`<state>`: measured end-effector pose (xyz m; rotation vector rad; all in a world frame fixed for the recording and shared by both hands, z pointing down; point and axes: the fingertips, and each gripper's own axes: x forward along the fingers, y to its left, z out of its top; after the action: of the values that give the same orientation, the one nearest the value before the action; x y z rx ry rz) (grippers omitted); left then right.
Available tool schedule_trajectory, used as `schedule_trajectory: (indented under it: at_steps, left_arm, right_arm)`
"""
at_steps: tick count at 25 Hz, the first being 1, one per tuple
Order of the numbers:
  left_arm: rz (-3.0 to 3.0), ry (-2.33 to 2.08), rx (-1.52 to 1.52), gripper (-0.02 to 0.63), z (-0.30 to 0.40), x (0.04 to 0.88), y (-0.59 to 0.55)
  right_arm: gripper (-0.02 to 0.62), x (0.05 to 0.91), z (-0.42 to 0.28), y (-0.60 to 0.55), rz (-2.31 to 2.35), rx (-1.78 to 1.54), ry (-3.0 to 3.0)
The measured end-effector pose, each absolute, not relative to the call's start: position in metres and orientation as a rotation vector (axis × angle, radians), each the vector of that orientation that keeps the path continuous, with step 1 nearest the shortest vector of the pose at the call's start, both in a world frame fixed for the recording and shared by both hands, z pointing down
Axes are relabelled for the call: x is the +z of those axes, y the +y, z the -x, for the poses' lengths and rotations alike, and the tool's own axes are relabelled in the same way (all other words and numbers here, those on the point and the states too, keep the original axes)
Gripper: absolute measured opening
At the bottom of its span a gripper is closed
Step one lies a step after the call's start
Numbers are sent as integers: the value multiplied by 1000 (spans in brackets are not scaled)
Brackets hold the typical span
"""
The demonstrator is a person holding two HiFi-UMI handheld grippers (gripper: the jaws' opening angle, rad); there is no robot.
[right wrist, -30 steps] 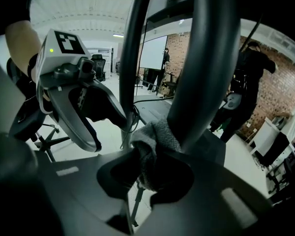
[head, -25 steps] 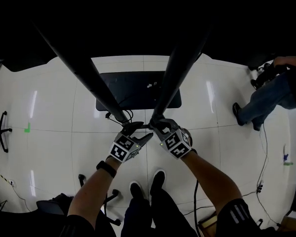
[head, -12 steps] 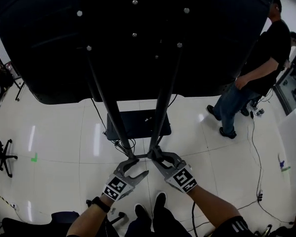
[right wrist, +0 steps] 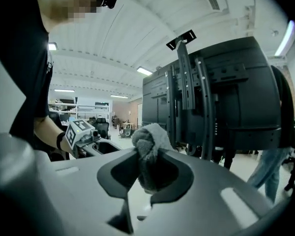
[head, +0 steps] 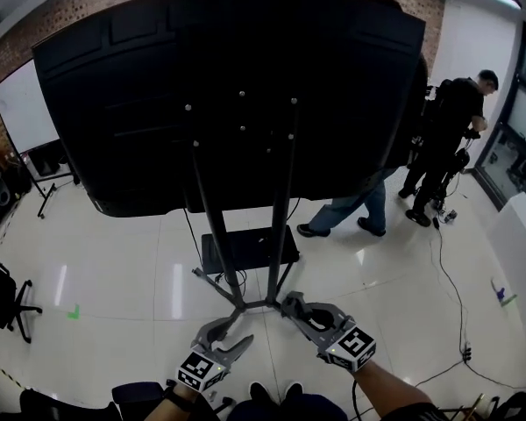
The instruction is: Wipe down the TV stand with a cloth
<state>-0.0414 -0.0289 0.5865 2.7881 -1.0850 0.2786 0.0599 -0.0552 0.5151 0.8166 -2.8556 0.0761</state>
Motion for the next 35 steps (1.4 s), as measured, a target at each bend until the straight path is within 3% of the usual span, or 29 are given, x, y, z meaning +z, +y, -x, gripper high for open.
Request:
schedule_trajectory:
  at_steps: [8, 22, 35]
  left_arm:
    - [-2748, -1232, 172, 279, 54, 547, 31]
    - [-2662, -1328, 0, 279, -1, 508, 159]
    - [-2732, -1311, -4, 278, 13, 478, 188]
  right_arm:
    - [49, 488, -77, 25, -846, 290, -3015]
    - [49, 457, -137, 146, -812, 244, -3068]
    - [49, 455, -116, 176, -830, 173, -3041]
